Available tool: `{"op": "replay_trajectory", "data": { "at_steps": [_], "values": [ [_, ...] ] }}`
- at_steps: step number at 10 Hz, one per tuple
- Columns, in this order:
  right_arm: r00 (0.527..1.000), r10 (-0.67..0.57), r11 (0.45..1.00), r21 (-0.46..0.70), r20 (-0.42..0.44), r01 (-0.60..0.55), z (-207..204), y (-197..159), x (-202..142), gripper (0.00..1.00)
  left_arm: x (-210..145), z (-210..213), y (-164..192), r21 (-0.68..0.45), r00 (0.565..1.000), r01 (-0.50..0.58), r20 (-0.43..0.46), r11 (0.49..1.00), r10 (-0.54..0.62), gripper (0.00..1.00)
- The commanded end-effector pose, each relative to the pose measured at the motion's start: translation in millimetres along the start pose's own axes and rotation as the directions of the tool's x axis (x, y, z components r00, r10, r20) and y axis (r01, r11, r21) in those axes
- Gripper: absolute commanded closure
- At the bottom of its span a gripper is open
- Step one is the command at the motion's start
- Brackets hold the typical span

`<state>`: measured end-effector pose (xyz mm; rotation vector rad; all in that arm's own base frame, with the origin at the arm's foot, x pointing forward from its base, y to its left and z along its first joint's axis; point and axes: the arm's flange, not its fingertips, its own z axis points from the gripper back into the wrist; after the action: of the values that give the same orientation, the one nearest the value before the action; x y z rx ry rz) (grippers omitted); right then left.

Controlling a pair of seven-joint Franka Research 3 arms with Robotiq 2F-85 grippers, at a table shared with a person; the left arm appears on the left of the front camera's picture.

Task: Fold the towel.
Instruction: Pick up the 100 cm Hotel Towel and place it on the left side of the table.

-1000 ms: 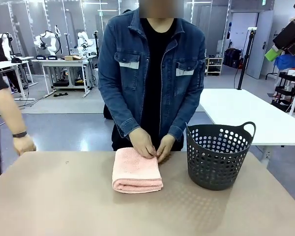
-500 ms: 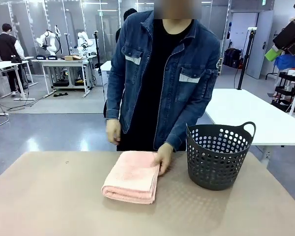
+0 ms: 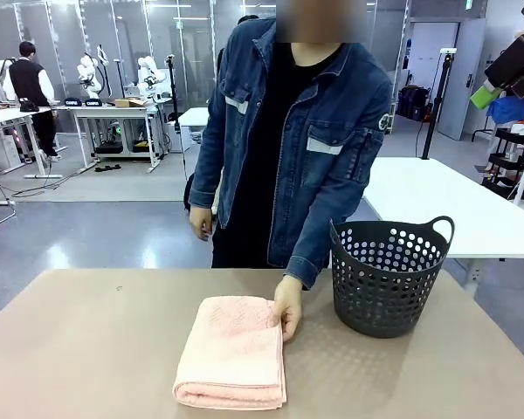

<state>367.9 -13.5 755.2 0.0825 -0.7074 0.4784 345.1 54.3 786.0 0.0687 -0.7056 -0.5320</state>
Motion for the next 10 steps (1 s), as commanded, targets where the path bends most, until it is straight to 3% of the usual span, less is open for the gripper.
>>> {"op": "replay_trajectory", "data": {
  "at_steps": [1, 7, 10],
  "values": [
    [1.000, -0.004, 1.000, 0.002, 0.002, 0.004, 0, 0, -1, 0.00, -1, 3, 1, 0.000, 1.000, 0.007, -0.005, 1.000, -0.007, 0.00],
    [1.000, -0.004, 1.000, 0.002, 0.002, 0.004, 0, 0, -1, 0.00, 0, 0, 0, 0.000, 1.000, 0.000, 0.000, 1.000, 0.000, 0.00],
    [1.000, -0.004, 1.000, 0.002, 0.002, 0.004, 0, 0, -1, 0.00, -1, -41, -6, -0.129, 0.989, -0.138, -0.065, 0.982, 0.130, 0.00]
  ]
}}
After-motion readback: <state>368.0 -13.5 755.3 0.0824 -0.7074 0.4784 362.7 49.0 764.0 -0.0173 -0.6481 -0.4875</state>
